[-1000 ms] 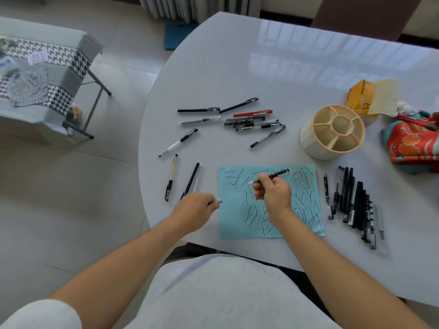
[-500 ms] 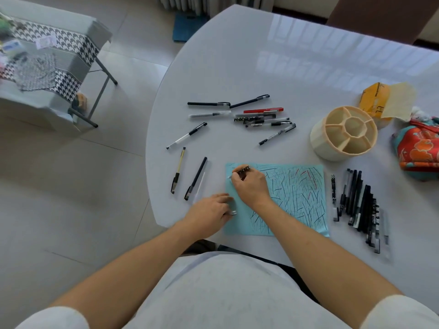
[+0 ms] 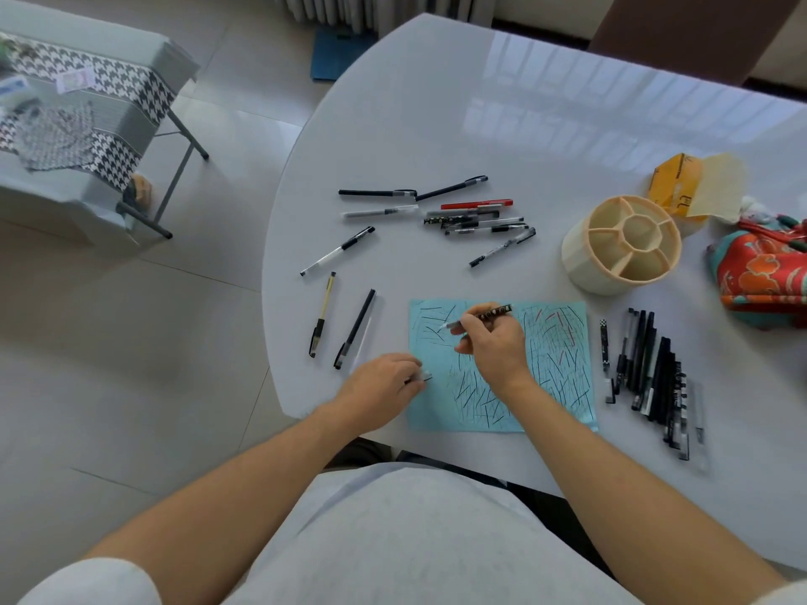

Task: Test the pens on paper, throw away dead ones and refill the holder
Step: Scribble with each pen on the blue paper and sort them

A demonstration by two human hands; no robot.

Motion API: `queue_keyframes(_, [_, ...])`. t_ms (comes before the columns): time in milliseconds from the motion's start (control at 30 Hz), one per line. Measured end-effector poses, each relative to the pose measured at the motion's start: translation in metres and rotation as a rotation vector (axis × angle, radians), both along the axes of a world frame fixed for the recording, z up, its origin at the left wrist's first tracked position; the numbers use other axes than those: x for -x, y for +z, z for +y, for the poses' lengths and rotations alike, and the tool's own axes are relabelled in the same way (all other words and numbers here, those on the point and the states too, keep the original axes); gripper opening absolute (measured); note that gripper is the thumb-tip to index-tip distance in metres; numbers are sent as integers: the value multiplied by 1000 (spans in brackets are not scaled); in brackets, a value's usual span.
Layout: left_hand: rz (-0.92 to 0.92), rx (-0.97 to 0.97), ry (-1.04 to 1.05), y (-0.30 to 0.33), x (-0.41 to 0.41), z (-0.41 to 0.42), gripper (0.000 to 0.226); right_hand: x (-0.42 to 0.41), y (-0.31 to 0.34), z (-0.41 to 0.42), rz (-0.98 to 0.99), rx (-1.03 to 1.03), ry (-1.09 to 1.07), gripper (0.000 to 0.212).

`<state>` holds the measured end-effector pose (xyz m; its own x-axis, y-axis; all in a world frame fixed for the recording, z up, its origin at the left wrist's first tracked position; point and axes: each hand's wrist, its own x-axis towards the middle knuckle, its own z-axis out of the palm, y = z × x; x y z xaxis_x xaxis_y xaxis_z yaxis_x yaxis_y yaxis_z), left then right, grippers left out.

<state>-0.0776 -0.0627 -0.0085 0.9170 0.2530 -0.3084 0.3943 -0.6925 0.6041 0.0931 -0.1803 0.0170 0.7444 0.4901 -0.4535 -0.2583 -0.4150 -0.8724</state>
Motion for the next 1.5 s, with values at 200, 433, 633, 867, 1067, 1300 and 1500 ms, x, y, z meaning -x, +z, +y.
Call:
queue_keyframes(200, [-13,10,52,8,-8,-6,23,16,2,-37,139,-82,8,15])
queue_keyframes(433, [67,-16,2,19,-25,-17,25,17,-2,-49,149,-69,58,13])
queue_keyframes(633, [90,-52,-63,29,-43,-26,27,20,-8,-61,158,-69,-29,17])
queue_keyframes(867, [11,19,-88,22,-63,-27,23,-15,0,-80,181,-44,-141,15])
queue_keyframes(1067, [6,-137,-43,1,-45,1,43,-91,7,-128,-291,573,99,16])
queue_keyframes(1300, [76,-263,-129,-12,-26,16,51,-110,-21,-149,-554,907,334,25])
queue_keyframes(1500, [57,-272,-172,-13,-23,25,47,-109,-20,-123,-654,906,193,30])
